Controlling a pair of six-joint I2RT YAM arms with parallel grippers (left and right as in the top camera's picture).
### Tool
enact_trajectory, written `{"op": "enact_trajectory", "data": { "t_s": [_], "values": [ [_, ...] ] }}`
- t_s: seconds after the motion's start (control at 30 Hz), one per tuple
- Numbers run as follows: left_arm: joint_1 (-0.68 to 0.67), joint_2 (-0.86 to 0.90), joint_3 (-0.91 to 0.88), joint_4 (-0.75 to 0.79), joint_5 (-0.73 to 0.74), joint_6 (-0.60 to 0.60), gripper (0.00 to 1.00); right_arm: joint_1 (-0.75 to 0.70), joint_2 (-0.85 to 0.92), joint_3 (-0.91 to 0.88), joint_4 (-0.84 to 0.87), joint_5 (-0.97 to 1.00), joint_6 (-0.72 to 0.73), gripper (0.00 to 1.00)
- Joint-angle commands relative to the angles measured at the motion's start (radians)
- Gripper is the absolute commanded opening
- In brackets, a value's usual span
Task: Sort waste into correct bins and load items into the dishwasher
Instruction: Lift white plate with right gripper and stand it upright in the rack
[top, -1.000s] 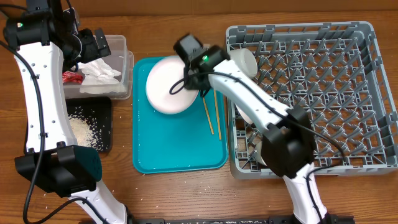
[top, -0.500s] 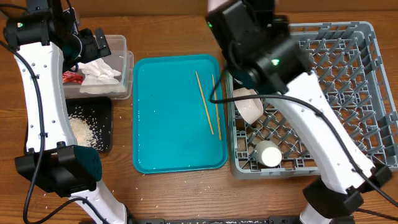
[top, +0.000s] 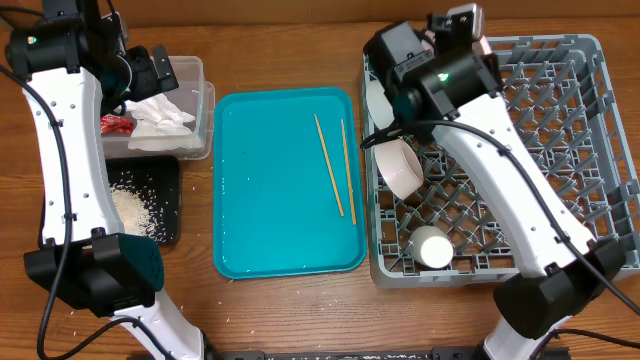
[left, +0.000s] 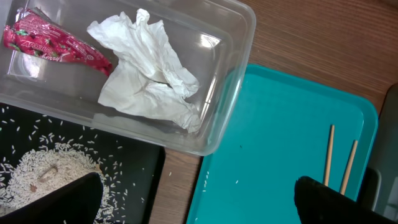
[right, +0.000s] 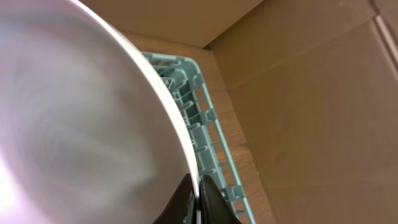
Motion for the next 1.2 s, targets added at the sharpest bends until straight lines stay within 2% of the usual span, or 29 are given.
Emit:
{"op": "enact_trajectory", "data": {
  "t_s": [0.0, 0.2, 0.5, 0.87, 0.9, 0.93, 1.0, 1.03, 1.07, 1.17],
  "values": [
    [-0.007, 0.0, 0.021, 0.001, -0.003, -0.003, 1.0, -0.026, 0.004, -0.08, 0.038, 0.007, 0.039, 0.04],
    [-0.007, 0.0, 0.021, 0.001, -0.003, -0.003, 1.0, -0.076, 0.004, -0.218, 0.148, 0.006, 0.039, 0.04],
    [-0.007, 0.0, 0.021, 0.001, -0.003, -0.003, 1.0, -0.093, 0.004, -0.231, 0.247, -0.041, 0.005, 0.04],
    [-0.007, 0.0, 0.021, 0.001, -0.003, -0.003, 1.0, -0.095, 0.004, -0.285, 0.288, -0.107, -0.01, 0.1],
    [-0.007, 0.0, 0.021, 0.001, -0.003, -0.003, 1.0, -0.095, 0.004, -0.285, 0.296, -0.107, -0.01, 0.19],
    [-0.007, 0.0, 0.021, 0.001, -0.003, -0.003, 1.0, -0.095, 0.004, -0.285, 0.308, -0.108, -0.01, 0.34],
    [-0.007, 0.0, 0.021, 0.001, -0.003, -0.003, 1.0, -0.095, 0.004, -0.285, 0.337, -0.129, -0.01, 0.76],
    [-0.007, 0.0, 0.021, 0.001, -0.003, -0.003, 1.0, -0.094, 0.004, -0.282, 0.349, -0.146, -0.011, 0.86],
    [-0.007, 0.0, 0.021, 0.001, -0.003, -0.003, 1.0, -0.094, 0.003, -0.274, 0.351, -0.166, -0.011, 0.91],
    [-0.007, 0.0, 0.021, 0.001, -0.003, -0.003, 1.0, -0.092, 0.003, -0.212, 0.341, -0.294, -0.06, 0.93]
  ]
}}
